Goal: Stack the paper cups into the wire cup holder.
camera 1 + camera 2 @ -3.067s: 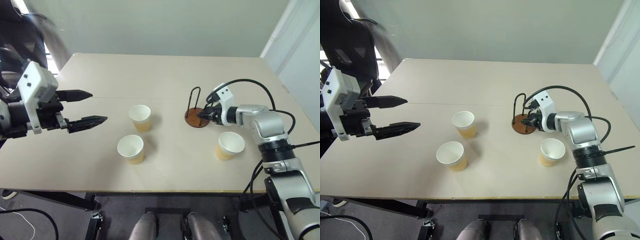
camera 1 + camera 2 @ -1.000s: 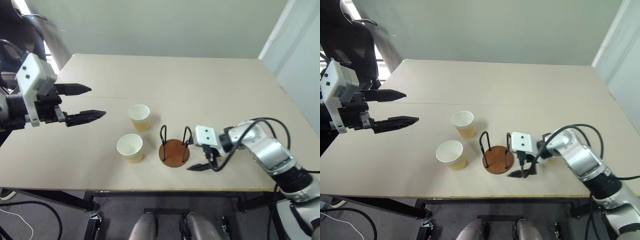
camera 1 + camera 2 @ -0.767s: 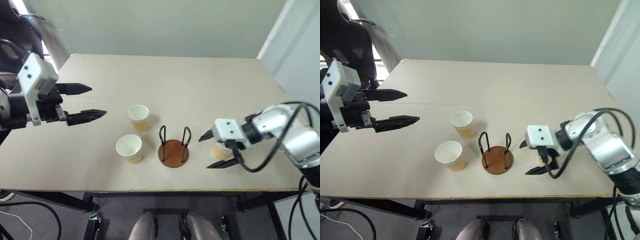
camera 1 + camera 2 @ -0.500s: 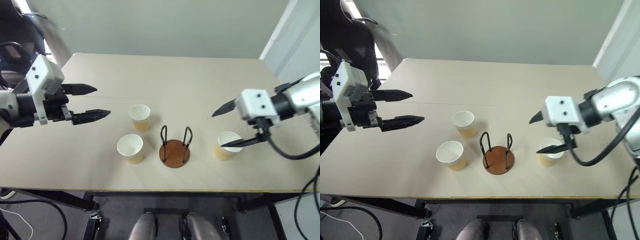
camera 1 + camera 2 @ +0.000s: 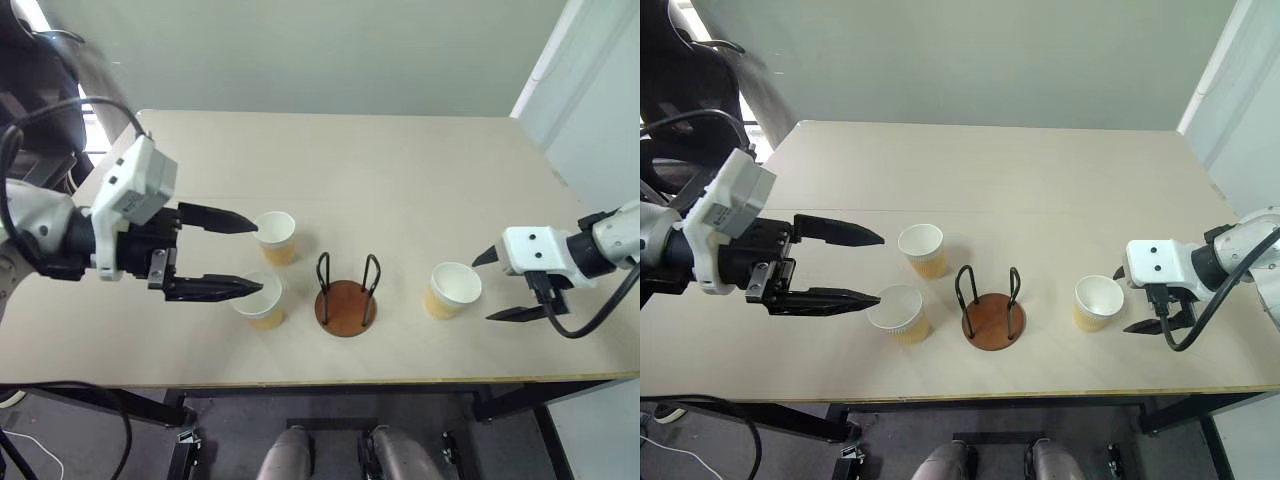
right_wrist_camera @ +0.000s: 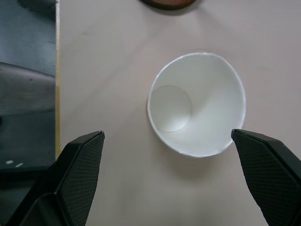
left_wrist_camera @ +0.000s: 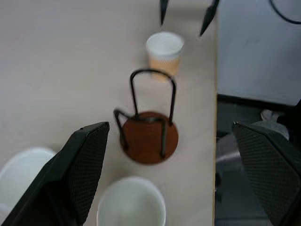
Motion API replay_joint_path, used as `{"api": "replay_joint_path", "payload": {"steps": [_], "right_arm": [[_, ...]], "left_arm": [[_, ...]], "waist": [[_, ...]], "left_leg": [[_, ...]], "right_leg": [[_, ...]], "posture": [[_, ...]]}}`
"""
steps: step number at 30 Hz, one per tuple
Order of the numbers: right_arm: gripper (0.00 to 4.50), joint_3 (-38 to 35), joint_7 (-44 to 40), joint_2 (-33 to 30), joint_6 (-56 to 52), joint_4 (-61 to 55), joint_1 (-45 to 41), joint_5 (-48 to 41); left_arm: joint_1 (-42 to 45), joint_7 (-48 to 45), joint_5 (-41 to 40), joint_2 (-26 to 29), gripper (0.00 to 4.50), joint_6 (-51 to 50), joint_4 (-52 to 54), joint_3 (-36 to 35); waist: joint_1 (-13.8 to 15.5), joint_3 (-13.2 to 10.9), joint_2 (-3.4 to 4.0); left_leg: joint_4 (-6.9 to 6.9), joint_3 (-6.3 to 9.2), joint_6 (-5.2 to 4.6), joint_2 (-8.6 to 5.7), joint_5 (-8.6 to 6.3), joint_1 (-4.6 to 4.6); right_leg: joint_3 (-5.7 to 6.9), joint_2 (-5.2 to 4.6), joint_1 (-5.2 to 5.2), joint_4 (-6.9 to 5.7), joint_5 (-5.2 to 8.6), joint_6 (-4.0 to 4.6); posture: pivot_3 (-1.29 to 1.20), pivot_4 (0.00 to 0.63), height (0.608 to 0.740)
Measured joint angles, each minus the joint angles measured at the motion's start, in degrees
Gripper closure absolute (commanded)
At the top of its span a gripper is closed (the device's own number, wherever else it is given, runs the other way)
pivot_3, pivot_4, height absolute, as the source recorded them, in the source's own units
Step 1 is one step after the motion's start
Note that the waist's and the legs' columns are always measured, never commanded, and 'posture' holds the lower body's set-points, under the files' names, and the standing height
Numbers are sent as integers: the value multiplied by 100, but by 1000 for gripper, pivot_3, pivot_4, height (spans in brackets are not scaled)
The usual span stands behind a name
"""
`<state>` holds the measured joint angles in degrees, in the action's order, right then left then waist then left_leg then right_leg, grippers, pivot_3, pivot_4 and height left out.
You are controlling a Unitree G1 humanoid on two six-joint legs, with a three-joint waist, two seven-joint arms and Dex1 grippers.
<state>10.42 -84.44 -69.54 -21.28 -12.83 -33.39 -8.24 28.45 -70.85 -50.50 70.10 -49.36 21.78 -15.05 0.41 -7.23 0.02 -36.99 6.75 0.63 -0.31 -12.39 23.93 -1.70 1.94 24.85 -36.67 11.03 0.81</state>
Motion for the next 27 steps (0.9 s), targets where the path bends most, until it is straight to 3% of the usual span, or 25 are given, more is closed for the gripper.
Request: {"api": "replay_joint_path", "payload": {"steps": [2,8,20,23,27], "right_arm": [[45,5,0,79,16,0,-37,47],[45,206,-2,306,74,43,-87,183],[45,225,-5,307,180,-25,337,296],[627,289,92,442,198,-80,386,417],[2054,449,213,653,227,15,337,608]], "left_arm": [[-89,1,7,26,0,1,42,-46],[-439,95,91,58,0,2,117,-125],[-753,246,124,150,0,4,240,-402],[-755,265,155,171,0,11,239,-441],[-754,345,228,170,0,23,205,-442]], "waist": [[0,0,0],[18,0,0],[34,0,0],[31,0,0],[27,0,1]], "left_leg": [[-6,0,-3,-2,1,0],[-10,2,-5,-4,2,3],[-7,2,-4,-4,-19,5],[-7,2,-2,-4,-21,1],[-8,2,-4,-3,-19,1]], "right_leg": [[-3,0,-5,1,22,49],[-4,0,-5,1,4,84],[-1,0,-5,2,1,56],[-1,0,-5,0,1,56],[-2,-1,-5,-1,-7,51]], "posture": [[0,150,740],[0,150,740],[0,150,740],[0,150,740],[0,150,740]]}}
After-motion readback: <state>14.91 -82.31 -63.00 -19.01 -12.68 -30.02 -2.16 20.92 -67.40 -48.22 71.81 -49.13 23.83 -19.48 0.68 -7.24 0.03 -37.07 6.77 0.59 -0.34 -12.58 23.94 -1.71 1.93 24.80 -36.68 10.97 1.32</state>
